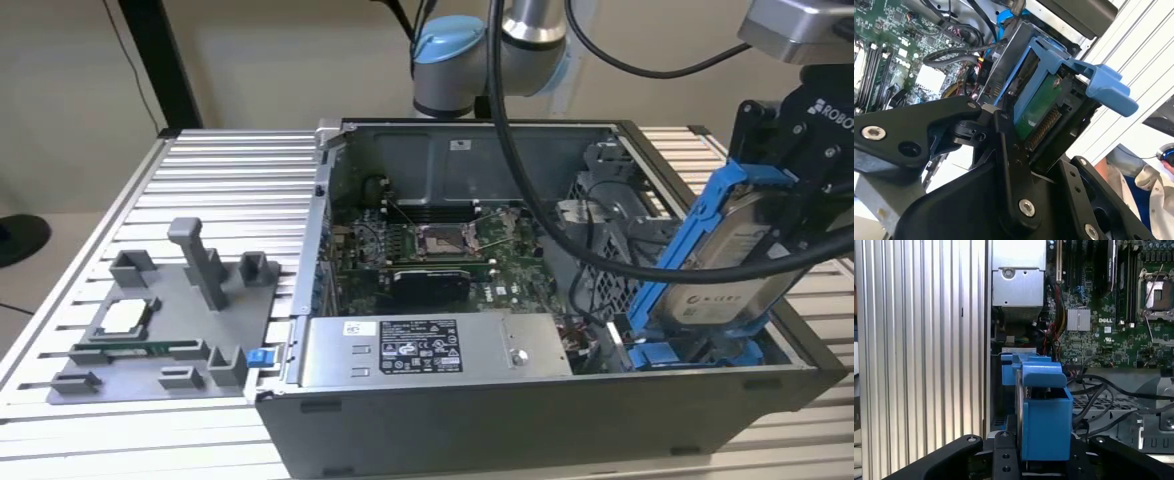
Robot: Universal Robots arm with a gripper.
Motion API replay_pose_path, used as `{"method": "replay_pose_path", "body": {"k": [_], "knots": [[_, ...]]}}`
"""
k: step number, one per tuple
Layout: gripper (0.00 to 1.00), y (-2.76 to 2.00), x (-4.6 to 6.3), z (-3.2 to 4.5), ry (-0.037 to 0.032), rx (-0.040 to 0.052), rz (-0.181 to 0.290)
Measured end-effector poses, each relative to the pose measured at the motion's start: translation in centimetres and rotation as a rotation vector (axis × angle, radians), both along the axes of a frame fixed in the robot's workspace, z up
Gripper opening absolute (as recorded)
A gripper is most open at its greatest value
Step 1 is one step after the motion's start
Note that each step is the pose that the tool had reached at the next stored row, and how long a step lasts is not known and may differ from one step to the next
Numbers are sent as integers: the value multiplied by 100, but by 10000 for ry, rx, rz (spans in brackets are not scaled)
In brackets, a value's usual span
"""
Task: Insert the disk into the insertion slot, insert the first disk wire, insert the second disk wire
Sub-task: 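Insert the disk into the insertion slot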
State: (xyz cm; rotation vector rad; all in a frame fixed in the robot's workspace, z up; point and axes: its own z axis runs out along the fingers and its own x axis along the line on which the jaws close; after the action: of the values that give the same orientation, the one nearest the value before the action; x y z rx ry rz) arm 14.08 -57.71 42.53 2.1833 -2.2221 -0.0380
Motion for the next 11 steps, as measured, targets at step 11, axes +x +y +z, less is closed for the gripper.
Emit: {"method": "replay_pose_path", "body": {"k": [11], "knots": [[0, 33, -1, -48, -32, 13, 0]]}}
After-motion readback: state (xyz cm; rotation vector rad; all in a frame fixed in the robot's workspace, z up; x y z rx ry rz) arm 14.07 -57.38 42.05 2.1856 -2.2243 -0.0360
